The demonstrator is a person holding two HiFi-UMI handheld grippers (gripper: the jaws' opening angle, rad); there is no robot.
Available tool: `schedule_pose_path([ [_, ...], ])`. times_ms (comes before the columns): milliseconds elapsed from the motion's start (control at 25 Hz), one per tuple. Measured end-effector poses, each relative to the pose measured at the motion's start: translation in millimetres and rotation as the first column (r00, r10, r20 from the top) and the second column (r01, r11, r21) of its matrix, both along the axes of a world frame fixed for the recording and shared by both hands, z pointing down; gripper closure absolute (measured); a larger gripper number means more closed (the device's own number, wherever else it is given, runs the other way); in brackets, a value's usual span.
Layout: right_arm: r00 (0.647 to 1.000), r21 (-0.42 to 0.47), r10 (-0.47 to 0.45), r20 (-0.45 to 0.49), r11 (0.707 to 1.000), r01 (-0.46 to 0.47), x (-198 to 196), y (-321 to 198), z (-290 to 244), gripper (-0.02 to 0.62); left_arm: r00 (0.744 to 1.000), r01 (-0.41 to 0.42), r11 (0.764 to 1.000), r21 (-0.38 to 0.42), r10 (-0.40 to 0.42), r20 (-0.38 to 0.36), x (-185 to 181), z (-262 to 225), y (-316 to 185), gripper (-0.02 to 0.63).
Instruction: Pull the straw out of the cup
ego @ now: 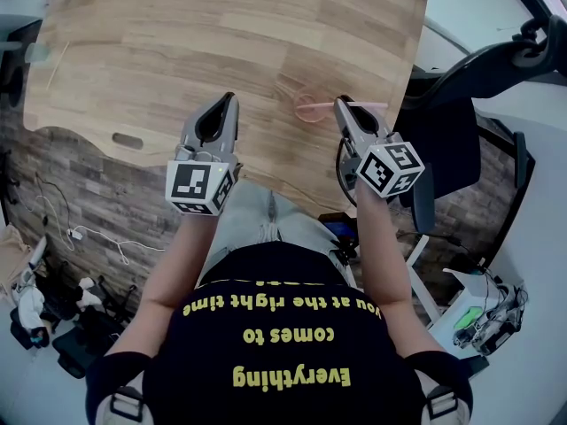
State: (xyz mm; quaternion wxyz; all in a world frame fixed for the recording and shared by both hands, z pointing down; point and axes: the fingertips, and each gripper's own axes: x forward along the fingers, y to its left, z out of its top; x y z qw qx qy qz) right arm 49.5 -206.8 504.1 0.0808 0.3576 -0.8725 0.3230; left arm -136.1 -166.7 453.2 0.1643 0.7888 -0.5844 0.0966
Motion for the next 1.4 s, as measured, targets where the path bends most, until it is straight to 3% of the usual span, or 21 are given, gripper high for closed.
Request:
schedule_pose_path([
  [720,1.0,0.014,-0.01,-0.016,1.0,0.011,-3,1,-4,0.554,1.0,-0.009,1.0,0.005,0.009,-0.002,-1,-2,-1,0.606],
  [1400,0.998,0.103,-0.017,-0.055,0.994,0.022,-4,0,-35,0.554,1.0,-0.007,1.0,0.025,0.007,-0.004,-6,-11,3,0.606],
])
